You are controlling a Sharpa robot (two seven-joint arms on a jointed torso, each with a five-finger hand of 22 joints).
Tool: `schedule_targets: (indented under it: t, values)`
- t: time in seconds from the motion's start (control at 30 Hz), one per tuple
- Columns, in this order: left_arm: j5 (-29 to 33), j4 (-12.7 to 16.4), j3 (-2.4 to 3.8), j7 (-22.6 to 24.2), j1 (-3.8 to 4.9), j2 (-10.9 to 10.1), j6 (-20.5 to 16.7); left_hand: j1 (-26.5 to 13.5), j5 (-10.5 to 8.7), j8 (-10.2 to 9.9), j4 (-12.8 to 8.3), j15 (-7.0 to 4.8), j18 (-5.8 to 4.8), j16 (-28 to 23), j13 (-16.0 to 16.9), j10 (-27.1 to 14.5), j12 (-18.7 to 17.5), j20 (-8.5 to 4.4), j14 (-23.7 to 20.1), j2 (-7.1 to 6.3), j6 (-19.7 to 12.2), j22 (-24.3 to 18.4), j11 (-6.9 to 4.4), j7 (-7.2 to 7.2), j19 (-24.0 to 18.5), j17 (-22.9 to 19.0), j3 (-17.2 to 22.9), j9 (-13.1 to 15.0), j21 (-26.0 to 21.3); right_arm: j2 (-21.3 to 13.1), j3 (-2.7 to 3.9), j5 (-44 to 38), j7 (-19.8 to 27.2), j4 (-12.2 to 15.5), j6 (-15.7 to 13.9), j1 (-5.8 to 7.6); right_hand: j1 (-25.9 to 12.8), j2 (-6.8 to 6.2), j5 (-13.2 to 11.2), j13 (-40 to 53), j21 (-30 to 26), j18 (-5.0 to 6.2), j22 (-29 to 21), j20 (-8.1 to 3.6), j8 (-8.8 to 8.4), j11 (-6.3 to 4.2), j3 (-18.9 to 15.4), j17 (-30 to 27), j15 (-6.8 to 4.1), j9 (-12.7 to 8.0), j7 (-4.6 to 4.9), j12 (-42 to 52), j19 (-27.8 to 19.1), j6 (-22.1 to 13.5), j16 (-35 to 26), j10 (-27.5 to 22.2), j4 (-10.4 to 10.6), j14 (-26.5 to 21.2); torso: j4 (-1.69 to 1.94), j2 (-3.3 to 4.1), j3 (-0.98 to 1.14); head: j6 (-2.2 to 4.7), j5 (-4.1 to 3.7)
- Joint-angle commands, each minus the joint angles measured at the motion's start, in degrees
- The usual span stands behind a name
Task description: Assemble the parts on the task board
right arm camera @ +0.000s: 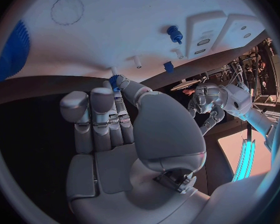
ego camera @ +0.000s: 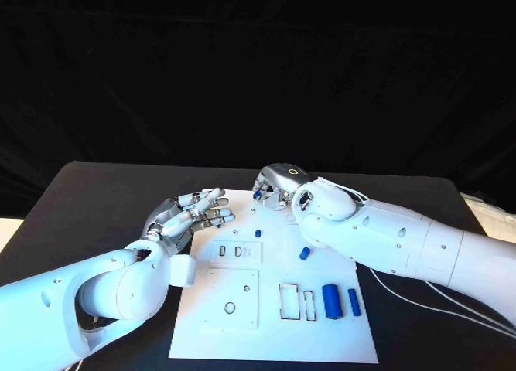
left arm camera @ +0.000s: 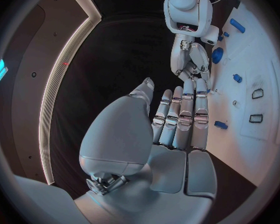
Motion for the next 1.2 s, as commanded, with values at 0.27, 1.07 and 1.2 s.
schedule_targets:
  t: [0.27,1.07,1.2]
  values:
    - [0.05,-0.03,0.06,0.26,0.08,0.06,1.24,0.06,0.11,-0.40,-0.36,-0.05,0.65,-0.14,-0.10,-0.40,-0.07,0.13,-0.11,0.40,-0.39,-0.06,0.13,0.15,0.39,0.07,-0.07,-0.02,-0.23,-0.14,-0.32,-0.62,-0.61,0.14,2.52,-0.66,0.00,-0.69,0.20,0.00,0.35,-0.72,0.03,0.32,0.29,0.13,-0.06,0.05,-0.08,1.09,-0.03,0.16,-0.07,0.34,0.27,-0.11,0.35,0.54,0.04,0.09,-0.02,-0.05,-0.10]
    - [0.05,-0.50,0.05,-0.13,0.09,-0.31,1.46,0.05,0.11,-0.48,-0.53,-0.01,0.64,-0.21,-0.13,-0.56,-0.13,0.14,-0.19,0.37,-0.52,-0.12,0.18,0.18,0.42,0.13,-0.17,-0.04,-0.33,-4.72,0.37,1.42,-0.61,5.80,-1.97,-0.92,0.39,-3.45,1.13,0.04,-5.71,0.88,-9.31,1.71,-0.11,1.96,-4.90,-10.67,1.33,-0.37,1.64,2.10,-4.87,-8.50,-9.10,-8.91,3.41,-1.74,-0.28,0.14,0.06,0.22,-0.33]
    - [0.05,-0.66,0.05,-0.11,0.09,-0.49,1.47,0.05,0.11,-0.52,-0.60,0.00,0.63,-0.24,-0.14,-0.64,-0.16,0.15,-0.23,0.37,-0.59,-0.15,0.20,0.19,0.42,0.16,-0.21,-0.05,-0.38,-9.14,1.57,4.50,-1.19,9.96,-1.00,-0.99,-0.17,-3.61,1.48,0.39,-1.80,-0.20,-3.21,1.39,-0.13,1.21,-4.93,-4.21,0.86,-0.36,1.41,3.75,-1.43,-7.36,-3.14,-4.45,4.43,0.18,-0.63,0.09,0.20,0.34,-0.51]
